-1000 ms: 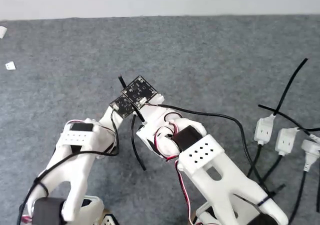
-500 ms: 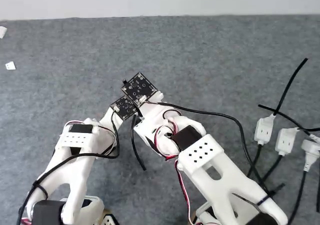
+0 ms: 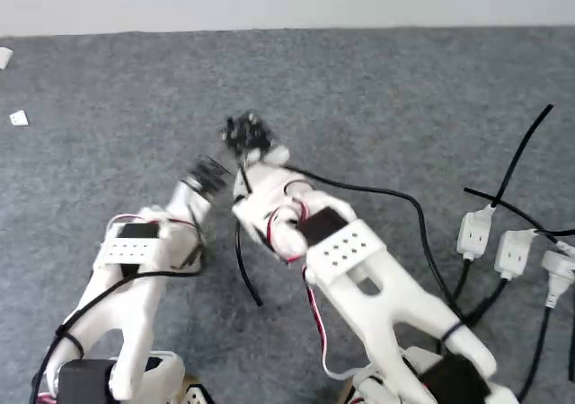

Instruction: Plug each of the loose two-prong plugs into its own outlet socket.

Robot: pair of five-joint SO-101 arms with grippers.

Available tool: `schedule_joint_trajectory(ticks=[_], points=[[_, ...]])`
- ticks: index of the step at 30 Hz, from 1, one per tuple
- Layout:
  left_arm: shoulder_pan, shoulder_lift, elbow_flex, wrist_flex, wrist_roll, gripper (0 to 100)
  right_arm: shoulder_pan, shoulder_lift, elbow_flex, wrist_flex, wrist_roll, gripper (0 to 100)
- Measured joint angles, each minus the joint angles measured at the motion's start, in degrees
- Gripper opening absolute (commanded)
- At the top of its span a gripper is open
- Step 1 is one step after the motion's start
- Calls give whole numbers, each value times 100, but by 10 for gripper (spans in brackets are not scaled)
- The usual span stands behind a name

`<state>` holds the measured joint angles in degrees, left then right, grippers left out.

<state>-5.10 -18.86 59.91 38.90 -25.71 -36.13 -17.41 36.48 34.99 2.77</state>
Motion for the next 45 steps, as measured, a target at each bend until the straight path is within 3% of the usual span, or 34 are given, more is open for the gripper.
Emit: schedule_joint_trajectory(ticks=[5, 8, 20, 45], points=[[-580, 0, 281, -1380, 2075, 123, 185, 862, -730, -308, -492, 8], [-659, 0, 527, -2075, 2523, 123, 273, 1530, -1363, -316, -765, 8], [-695, 0, 545, -2286, 2655, 123, 598, 3490, -3473, 299, -1178, 8], [-695, 0, 545, -2286, 2655, 123, 712, 3587, -3534, 440, -1231, 8]])
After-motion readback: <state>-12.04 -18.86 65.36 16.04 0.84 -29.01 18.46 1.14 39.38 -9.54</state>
